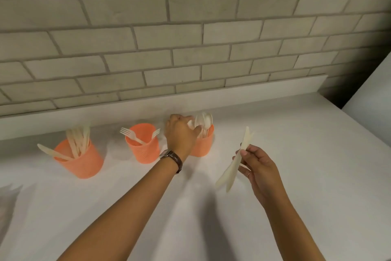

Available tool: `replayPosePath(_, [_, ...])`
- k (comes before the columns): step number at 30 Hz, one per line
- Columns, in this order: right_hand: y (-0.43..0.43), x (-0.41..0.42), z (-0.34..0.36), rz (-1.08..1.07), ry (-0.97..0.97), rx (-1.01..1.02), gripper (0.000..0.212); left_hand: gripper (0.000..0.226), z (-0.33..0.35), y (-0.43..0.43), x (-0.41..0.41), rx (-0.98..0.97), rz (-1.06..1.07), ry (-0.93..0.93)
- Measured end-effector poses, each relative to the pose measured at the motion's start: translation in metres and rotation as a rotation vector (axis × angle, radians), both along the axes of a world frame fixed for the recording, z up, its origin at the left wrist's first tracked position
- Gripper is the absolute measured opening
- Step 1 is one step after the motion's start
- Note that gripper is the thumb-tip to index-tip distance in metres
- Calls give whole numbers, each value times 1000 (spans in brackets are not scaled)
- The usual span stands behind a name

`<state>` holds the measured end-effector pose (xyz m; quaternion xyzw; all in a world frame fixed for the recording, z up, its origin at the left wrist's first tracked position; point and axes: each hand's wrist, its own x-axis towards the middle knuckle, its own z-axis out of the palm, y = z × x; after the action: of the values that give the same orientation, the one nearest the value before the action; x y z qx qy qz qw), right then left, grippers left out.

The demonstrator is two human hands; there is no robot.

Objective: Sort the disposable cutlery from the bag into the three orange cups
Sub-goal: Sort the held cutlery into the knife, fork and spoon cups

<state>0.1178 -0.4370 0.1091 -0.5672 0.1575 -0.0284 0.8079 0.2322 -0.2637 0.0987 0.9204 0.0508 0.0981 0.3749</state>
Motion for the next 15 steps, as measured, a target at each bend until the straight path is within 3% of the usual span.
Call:
replayPosePath(4, [22, 3, 5, 78, -33, -47, 11, 25, 12, 39, -37, -250, -37, -102])
replayPosePath(6, [41, 3, 6, 132, -56, -85, 12, 14, 20, 65, -63, -346, -70, -87])
replayPosePath(9, [80, 1, 4, 214, -75, -138, 14, 16, 23, 114, -105, -476, -58, -43])
replayPosePath(15, [199, 2, -1, 348, -112, -176, 10, 18, 24, 233, -162, -500, 92, -61])
